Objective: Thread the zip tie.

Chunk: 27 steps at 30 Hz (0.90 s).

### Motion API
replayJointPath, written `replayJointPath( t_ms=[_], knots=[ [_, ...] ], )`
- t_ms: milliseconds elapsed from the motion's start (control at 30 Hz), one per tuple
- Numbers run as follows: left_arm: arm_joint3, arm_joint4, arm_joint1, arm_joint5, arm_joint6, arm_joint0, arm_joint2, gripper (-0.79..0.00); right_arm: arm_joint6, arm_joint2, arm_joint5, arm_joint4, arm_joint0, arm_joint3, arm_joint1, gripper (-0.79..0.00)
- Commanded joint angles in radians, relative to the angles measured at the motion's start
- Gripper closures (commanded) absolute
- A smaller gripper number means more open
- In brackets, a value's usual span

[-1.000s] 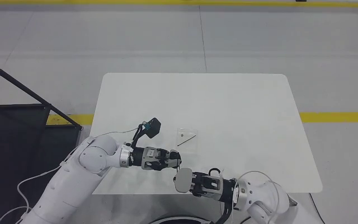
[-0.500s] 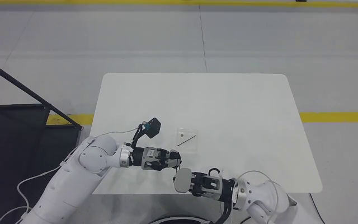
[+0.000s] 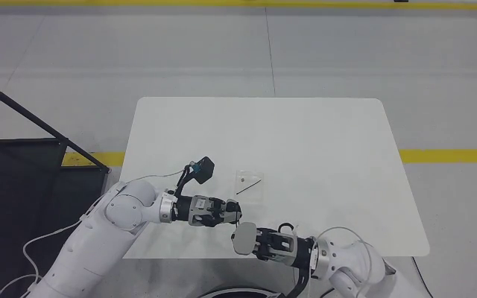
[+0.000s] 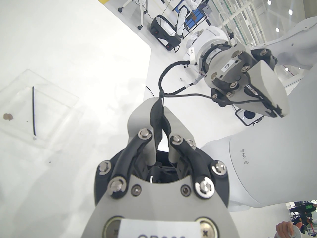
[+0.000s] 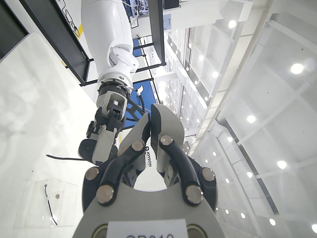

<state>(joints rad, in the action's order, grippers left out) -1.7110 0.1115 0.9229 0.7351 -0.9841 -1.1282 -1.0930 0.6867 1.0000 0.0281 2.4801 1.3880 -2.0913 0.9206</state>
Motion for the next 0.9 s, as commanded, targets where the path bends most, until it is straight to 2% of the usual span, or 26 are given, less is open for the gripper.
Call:
replayJointPath(
  t_ms=[0,867],
  knots=[
    [0.0,0.0,0.0,0.0,0.0,0.0,0.0,0.0,-0.001,0.002,-0.001,0.001,0.001,0.0,0.001,0.0],
    [0.0,0.0,0.0,0.0,0.0,0.0,0.0,0.0,0.018,0.014,-0.014,0.02,0.015,-0.01,0.01,0.0]
  ],
)
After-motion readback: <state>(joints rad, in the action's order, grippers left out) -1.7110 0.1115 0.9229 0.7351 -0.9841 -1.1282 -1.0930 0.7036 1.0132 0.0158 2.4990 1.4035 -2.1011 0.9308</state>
